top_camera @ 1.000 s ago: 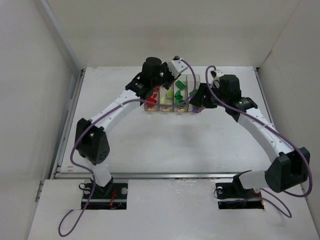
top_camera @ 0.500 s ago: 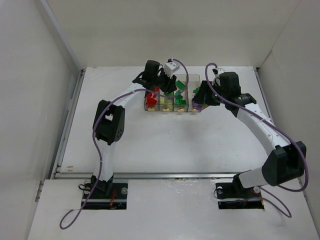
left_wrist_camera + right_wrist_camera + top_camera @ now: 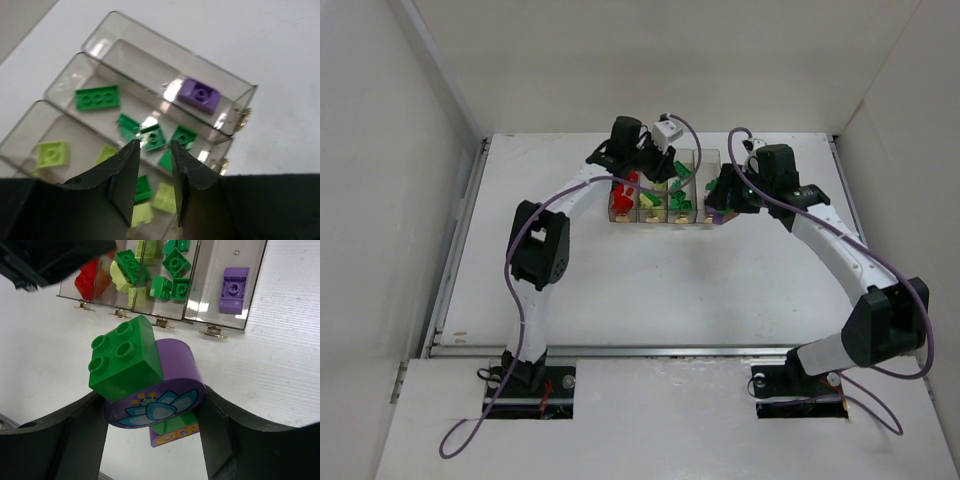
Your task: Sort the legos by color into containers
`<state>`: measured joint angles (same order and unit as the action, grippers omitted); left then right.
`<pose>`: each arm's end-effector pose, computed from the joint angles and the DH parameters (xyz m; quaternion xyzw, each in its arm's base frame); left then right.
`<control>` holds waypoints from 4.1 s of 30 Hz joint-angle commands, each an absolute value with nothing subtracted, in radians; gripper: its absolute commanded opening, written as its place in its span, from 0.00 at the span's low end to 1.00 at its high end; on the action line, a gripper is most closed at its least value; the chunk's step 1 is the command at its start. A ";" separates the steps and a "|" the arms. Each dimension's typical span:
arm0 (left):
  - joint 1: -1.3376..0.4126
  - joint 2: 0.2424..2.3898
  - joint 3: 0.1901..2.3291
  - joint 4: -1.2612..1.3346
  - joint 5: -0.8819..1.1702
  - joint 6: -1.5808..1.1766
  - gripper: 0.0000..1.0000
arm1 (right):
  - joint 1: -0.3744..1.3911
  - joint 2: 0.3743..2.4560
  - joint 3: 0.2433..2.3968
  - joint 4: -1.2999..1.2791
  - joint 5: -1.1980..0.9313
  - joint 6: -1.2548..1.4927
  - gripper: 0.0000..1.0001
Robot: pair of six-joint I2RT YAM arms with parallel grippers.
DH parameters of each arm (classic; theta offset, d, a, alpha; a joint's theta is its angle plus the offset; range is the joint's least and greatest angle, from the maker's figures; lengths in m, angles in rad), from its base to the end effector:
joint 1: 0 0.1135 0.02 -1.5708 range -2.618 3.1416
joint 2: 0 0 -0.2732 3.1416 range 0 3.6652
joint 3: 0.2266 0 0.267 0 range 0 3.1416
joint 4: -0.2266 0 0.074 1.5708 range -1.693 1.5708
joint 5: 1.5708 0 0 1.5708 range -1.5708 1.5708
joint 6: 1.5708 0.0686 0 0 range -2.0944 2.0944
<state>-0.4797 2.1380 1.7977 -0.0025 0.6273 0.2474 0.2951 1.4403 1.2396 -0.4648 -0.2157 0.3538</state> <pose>0.4729 -0.2914 0.2701 0.4426 0.6634 -0.3140 0.5151 0.3424 0.1194 0.3042 -0.0208 0.8951 0.2304 0.3813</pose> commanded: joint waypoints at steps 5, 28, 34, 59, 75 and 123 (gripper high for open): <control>-0.364 2.088 1.890 -0.191 0.541 0.653 0.47 | 0.290 1.404 1.249 -0.436 -0.222 0.348 0.00; -0.463 2.218 1.930 -0.471 0.520 1.497 0.52 | 0.259 1.534 1.279 -0.454 -0.291 0.264 0.00; -0.495 2.261 1.930 -0.495 0.520 1.551 0.52 | 0.250 1.525 1.279 -0.463 -0.282 0.244 0.00; -0.492 2.299 2.131 -0.922 0.486 1.809 0.36 | 0.153 1.566 1.379 -0.551 -0.327 0.140 0.00; -0.520 2.411 2.180 -0.848 0.298 1.528 0.50 | 0.144 1.577 1.410 -0.569 -0.357 0.121 0.00; -0.471 2.393 2.204 -0.903 0.480 1.738 0.36 | 0.144 1.548 1.414 -0.578 -0.377 0.112 0.00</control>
<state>-0.4744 2.3692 2.1536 -0.7460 0.4587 1.6253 0.1501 1.6012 1.3849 -0.5968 -0.3565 0.1268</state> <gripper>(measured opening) 0.365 0.689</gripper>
